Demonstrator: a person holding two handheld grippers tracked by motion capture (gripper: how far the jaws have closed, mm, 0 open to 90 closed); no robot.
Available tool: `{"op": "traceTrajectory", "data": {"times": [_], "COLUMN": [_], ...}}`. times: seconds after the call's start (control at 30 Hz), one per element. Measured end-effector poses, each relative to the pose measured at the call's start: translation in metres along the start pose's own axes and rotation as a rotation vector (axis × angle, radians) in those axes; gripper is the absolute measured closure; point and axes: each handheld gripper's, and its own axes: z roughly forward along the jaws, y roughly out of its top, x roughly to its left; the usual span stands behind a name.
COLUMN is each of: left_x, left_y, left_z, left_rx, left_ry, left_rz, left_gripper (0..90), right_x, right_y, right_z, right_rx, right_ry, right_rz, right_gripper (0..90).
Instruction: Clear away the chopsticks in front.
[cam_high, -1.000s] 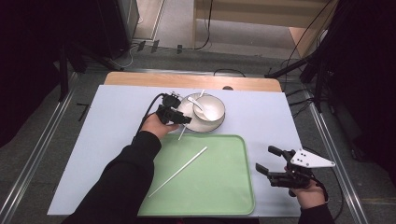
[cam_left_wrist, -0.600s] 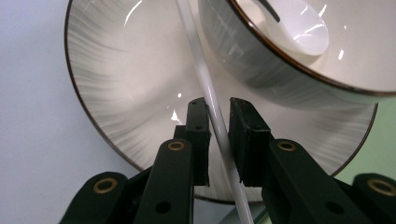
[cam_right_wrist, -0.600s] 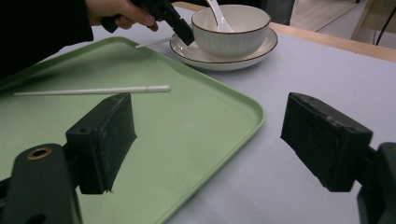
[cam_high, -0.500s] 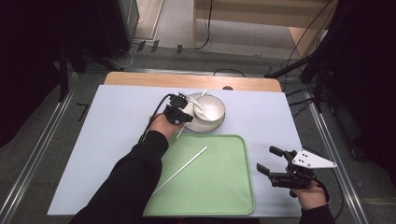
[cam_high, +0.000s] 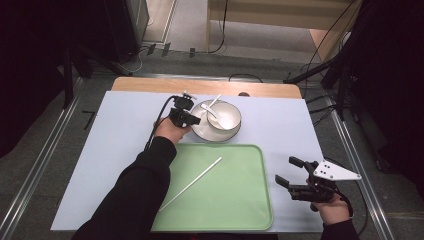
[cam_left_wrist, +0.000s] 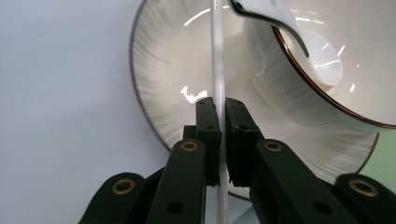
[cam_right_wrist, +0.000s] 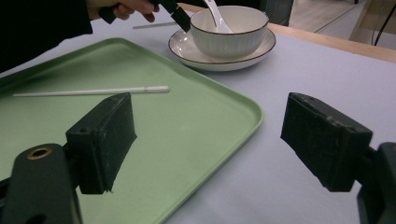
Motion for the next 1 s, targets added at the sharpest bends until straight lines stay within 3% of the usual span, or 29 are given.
{"op": "traceTrajectory", "data": {"times": [0.17,0.33,0.4,0.63,1.0], "left_x": [0.018,0.024,0.025,0.016,-0.007], "left_y": [0.000,-0.005,-0.009,-0.032,-0.081], "left_z": [-0.028,-0.058,-0.072,-0.109,-0.131], "left_rx": [-0.034,-0.068,-0.083,-0.124,-0.111], "left_ry": [0.000,0.019,0.001,-0.033,-0.103], "left_rz": [-0.044,-0.035,-0.041,-0.024,0.019], "left_gripper": [86.8,86.8,86.8,86.7,86.7], "right_x": [0.000,-0.001,0.000,0.000,-0.003], "right_y": [0.000,0.000,0.000,0.001,0.003], "right_z": [-0.001,0.000,0.001,0.003,0.008], "right_rx": [0.001,0.000,0.003,0.003,0.004], "right_ry": [-0.004,-0.002,-0.003,0.003,0.014], "right_rz": [0.002,0.003,0.003,0.001,0.002], "right_gripper": [18.1,18.1,18.1,18.1,18.3]}}
